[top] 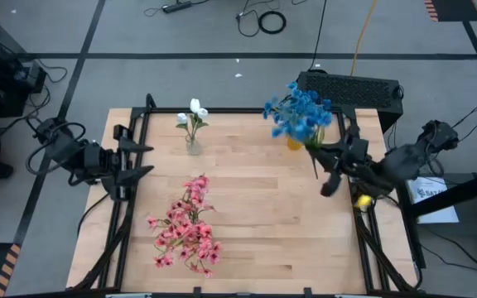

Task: Sort flowers into vase by color
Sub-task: Put the blue flowers into the yellow vase

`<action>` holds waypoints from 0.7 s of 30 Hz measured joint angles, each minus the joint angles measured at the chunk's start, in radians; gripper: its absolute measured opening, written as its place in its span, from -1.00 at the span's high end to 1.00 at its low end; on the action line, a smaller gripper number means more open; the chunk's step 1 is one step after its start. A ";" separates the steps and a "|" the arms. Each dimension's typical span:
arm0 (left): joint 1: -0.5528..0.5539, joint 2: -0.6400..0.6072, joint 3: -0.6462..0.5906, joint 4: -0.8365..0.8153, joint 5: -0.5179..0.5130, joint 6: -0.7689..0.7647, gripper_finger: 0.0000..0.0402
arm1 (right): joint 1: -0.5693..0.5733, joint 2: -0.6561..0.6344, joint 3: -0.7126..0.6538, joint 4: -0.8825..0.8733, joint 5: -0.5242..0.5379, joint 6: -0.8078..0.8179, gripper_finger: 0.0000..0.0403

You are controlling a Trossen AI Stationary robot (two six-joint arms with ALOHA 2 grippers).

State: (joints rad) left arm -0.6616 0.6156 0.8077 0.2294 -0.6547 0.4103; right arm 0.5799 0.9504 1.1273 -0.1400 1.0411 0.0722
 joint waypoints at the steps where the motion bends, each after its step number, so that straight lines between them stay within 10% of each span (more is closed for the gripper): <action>1: 0.009 0.024 0.020 -0.006 0.022 -0.006 -0.08 | -0.008 0.001 0.012 0.067 -0.087 -0.086 0.98; 8: 0.090 0.204 0.170 -0.012 0.156 -0.012 -0.08 | -0.091 0.019 0.024 0.494 -0.320 -0.511 0.98; 21: 0.394 0.538 0.358 -0.037 0.520 -0.201 -0.08 | -0.271 0.284 0.023 0.941 -0.682 -0.510 0.98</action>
State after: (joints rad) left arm -0.2674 1.1537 1.1661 0.1926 -0.1348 0.2097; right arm 0.3088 1.2345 1.1503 0.8013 0.3592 -0.4383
